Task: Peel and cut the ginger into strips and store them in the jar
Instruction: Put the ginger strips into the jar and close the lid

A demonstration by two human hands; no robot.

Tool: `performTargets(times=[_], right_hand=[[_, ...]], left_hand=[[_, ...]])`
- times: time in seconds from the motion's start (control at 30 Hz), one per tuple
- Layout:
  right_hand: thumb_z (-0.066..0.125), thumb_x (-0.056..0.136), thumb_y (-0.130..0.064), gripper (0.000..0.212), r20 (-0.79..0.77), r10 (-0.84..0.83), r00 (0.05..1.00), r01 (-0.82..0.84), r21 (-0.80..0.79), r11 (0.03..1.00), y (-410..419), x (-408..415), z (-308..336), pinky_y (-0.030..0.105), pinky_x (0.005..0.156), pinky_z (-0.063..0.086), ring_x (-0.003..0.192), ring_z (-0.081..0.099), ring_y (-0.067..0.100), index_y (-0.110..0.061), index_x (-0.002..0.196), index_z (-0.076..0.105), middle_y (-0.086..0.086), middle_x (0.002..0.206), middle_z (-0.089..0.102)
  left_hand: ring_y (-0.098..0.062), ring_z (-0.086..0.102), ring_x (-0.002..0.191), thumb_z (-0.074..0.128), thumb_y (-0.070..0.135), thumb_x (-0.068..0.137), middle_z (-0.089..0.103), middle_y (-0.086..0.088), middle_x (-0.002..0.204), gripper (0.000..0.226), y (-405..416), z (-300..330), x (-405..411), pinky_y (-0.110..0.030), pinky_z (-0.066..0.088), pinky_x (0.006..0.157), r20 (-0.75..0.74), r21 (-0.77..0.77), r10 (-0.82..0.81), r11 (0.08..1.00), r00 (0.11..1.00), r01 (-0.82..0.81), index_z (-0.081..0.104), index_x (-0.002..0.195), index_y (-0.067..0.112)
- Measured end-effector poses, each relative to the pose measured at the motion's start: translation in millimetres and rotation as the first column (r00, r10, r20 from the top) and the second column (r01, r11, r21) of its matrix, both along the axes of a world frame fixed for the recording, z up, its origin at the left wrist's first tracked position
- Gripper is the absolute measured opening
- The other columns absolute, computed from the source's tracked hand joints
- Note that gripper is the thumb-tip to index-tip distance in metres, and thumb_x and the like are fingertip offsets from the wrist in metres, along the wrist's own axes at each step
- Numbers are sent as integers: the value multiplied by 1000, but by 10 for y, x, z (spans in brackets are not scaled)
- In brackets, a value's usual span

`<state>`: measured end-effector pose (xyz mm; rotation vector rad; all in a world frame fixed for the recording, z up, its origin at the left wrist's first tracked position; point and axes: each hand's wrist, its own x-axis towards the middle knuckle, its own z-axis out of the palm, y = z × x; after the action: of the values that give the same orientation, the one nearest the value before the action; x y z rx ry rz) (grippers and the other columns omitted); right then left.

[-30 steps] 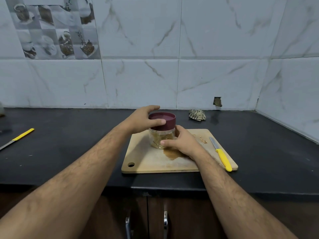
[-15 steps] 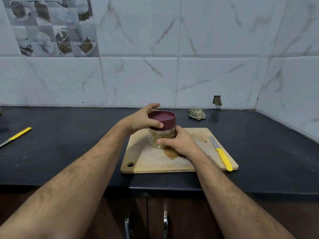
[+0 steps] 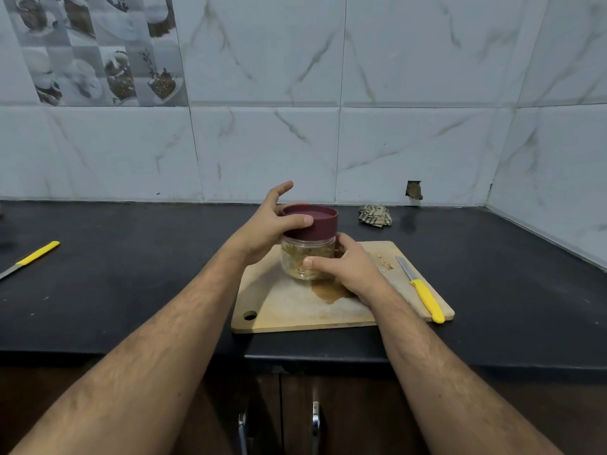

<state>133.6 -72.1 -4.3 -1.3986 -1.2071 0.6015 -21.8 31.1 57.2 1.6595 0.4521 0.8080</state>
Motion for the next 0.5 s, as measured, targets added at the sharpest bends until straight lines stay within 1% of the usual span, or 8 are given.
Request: performTargets(times=[0.07, 0.13, 0.17, 0.23, 0.3, 0.37, 0.43, 0.5], right_hand=[[89, 63, -32, 67, -56, 62, 996, -60, 40, 997, -55, -7, 41, 38, 92, 56, 105, 66, 12, -25, 122, 58, -4, 113, 70], [86, 63, -32, 70, -146, 156, 977, -145, 86, 986, -96, -20, 64, 41, 93, 55, 110, 66, 18, -21, 124, 56, 2, 117, 69], [85, 62, -32, 72, -199, 194, 961, -177, 101, 979, -110, -19, 66, 42, 91, 55, 110, 66, 22, -18, 126, 55, 5, 119, 69], [83, 60, -32, 74, -257, 215, 942, -189, 123, 974, -148, -25, 86, 38, 83, 56, 107, 67, 24, -16, 126, 54, 8, 118, 69], [85, 62, -31, 69, -236, 150, 960, -119, 141, 983, -174, -23, 103, 36, 81, 57, 105, 68, 24, -19, 123, 55, 7, 114, 70], [86, 68, -24, 64, -177, 44, 983, -16, 153, 988, -179, -4, 96, 34, 82, 58, 105, 68, 22, -20, 123, 53, 5, 113, 69], [86, 73, -20, 65, -114, -44, 993, 63, 169, 984, -186, -10, 83, 29, 81, 57, 103, 67, 14, -22, 126, 49, -1, 114, 66], [87, 68, -26, 72, -57, -100, 993, 109, 193, 975, -172, -23, 64, 30, 84, 56, 102, 66, 9, -25, 128, 48, -5, 114, 65]], left_hand=[[-23, 65, 114, 82, 32, 56, 60, -4, 135, 106, -18, 56, -47, -37, 55, 88, 35, -49, -66, 996, 997, 68, 29, 147, 33], [-22, 66, 112, 79, 30, 60, 62, -2, 133, 98, -27, 97, -104, -36, 56, 83, 76, -94, -125, 987, 989, 132, 33, 146, 32], [-22, 66, 112, 77, 30, 61, 63, -1, 132, 93, -34, 110, -130, -36, 57, 83, 88, -103, -154, 981, 984, 163, 35, 144, 32], [-21, 64, 116, 75, 29, 64, 63, 0, 132, 86, -43, 121, -160, -37, 55, 90, 86, -104, -168, 979, 982, 177, 39, 142, 32], [-20, 60, 121, 75, 23, 67, 59, -4, 135, 79, -46, 132, -168, -34, 52, 96, 87, -88, -88, 992, 992, 95, 44, 139, 31], [-19, 61, 117, 73, 17, 70, 57, -10, 131, 69, -64, 135, -164, -30, 53, 91, 93, -54, 13, 999, 996, -8, 49, 134, 27], [-20, 61, 115, 67, 11, 79, 58, -13, 129, 55, -104, 136, -147, -32, 53, 93, 60, -12, 61, 998, 996, -60, 52, 132, 22], [-18, 61, 114, 63, 16, 91, 61, -8, 126, 46, -155, 150, -113, -38, 50, 102, 8, 23, 105, 994, 994, -106, 49, 134, 21]])
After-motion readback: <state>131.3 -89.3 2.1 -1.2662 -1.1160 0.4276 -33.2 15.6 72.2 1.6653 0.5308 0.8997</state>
